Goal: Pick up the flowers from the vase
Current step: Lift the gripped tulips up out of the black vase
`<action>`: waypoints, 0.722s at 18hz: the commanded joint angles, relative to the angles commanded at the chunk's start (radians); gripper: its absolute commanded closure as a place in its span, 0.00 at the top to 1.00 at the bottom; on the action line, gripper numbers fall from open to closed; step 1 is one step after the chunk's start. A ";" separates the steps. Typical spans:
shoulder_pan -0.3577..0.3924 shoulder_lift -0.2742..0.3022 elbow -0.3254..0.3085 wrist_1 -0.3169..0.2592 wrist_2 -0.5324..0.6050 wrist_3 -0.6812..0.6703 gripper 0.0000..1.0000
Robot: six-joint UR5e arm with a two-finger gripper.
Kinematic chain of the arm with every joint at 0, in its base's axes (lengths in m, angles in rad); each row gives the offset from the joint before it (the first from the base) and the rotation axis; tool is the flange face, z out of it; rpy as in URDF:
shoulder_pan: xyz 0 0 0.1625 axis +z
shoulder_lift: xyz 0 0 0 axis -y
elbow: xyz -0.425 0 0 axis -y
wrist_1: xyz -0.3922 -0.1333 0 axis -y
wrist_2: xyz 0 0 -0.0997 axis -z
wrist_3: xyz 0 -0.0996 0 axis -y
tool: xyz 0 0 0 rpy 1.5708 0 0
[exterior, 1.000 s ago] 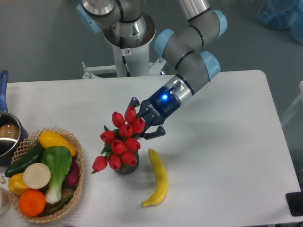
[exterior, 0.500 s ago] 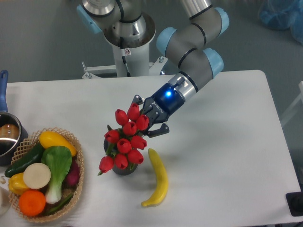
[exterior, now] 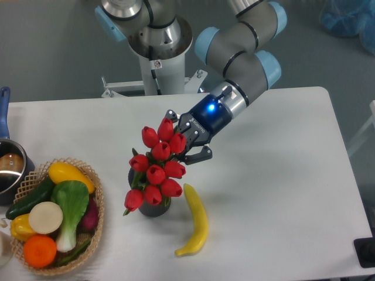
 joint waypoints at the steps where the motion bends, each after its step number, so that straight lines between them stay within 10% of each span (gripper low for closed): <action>1: -0.003 0.021 0.002 0.000 -0.003 -0.018 0.37; 13: -0.003 0.063 0.081 -0.002 -0.067 -0.110 0.37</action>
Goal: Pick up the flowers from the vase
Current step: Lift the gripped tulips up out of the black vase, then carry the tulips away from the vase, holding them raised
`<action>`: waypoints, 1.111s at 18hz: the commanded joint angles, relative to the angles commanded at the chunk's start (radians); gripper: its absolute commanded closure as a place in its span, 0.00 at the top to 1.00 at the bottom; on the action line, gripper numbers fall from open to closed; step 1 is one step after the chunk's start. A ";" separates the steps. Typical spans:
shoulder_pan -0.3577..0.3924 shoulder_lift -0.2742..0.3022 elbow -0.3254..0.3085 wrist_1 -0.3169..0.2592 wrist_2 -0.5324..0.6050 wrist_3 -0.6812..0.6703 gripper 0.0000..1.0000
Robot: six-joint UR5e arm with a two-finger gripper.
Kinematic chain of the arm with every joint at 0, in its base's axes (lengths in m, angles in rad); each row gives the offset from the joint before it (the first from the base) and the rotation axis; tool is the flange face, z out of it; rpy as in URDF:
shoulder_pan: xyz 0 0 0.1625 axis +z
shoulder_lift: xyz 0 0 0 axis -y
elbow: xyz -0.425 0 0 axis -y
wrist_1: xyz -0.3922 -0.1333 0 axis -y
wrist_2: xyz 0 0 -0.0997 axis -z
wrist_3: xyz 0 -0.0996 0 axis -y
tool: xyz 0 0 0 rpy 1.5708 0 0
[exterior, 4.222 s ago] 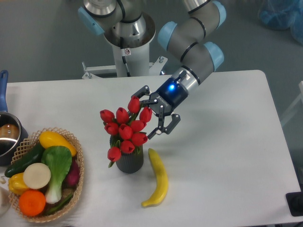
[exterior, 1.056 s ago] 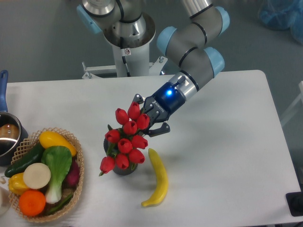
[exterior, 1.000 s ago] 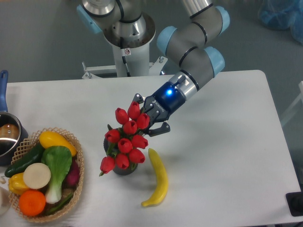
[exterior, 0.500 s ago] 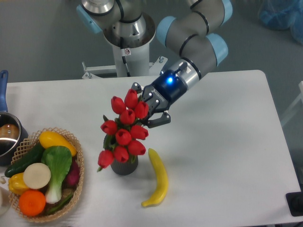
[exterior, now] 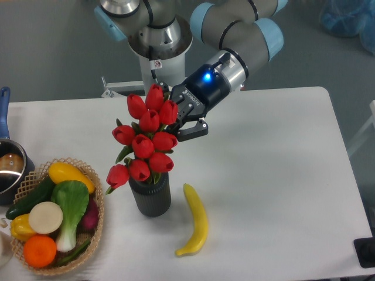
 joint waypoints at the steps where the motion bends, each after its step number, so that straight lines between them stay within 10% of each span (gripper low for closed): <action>1: 0.000 0.002 0.006 0.000 -0.003 -0.008 0.37; 20: 0.127 -0.018 0.075 -0.002 -0.028 -0.111 0.36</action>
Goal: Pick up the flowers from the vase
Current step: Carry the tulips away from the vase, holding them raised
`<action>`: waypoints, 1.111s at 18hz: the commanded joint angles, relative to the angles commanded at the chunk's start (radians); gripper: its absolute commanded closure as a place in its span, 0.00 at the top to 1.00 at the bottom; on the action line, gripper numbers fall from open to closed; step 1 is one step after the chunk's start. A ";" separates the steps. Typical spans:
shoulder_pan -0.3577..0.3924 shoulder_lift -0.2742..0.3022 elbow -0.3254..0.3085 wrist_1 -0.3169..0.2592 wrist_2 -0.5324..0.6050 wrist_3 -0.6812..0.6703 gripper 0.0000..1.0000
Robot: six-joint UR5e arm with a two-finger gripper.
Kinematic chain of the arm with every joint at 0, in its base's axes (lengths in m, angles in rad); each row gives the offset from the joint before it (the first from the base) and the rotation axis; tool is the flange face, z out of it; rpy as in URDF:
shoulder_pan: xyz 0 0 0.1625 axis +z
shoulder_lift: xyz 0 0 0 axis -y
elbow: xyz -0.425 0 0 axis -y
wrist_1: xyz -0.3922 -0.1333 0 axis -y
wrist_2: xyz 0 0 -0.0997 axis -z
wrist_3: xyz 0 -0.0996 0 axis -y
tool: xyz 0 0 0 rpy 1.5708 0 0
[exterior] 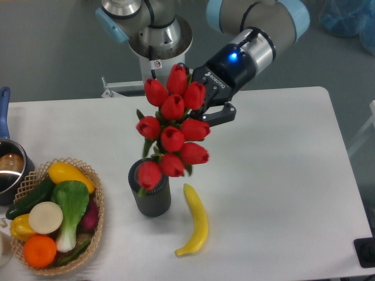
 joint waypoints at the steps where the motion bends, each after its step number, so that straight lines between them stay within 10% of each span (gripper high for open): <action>1: 0.026 0.000 -0.009 0.002 0.000 0.000 0.36; 5: 0.124 0.000 -0.046 0.002 0.000 0.000 0.17; 20: 0.264 -0.110 -0.014 0.012 0.012 0.034 0.20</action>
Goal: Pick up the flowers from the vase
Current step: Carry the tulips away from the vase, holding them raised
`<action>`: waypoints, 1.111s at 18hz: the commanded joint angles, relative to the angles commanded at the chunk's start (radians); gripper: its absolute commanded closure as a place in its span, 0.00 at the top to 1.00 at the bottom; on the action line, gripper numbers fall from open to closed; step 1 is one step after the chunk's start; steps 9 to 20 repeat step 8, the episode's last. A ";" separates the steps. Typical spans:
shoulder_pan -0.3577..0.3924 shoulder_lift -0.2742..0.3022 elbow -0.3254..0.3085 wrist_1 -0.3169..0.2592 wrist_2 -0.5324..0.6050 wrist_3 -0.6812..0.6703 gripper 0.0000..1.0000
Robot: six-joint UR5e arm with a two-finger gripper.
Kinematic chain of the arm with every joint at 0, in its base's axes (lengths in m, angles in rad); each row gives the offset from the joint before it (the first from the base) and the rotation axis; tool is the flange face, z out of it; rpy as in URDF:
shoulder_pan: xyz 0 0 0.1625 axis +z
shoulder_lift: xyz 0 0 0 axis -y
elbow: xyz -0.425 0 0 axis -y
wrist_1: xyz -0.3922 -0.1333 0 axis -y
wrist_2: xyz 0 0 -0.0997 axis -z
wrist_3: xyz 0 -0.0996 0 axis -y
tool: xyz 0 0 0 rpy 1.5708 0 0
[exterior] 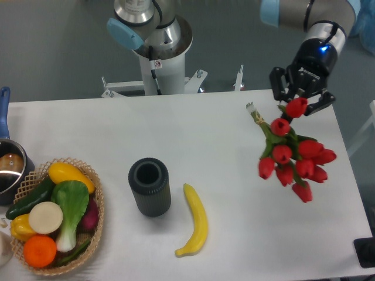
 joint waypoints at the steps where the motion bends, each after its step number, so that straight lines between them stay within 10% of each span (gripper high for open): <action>1: 0.009 -0.008 0.002 0.002 0.000 0.005 0.20; 20: 0.031 -0.018 -0.008 0.008 0.009 0.018 0.20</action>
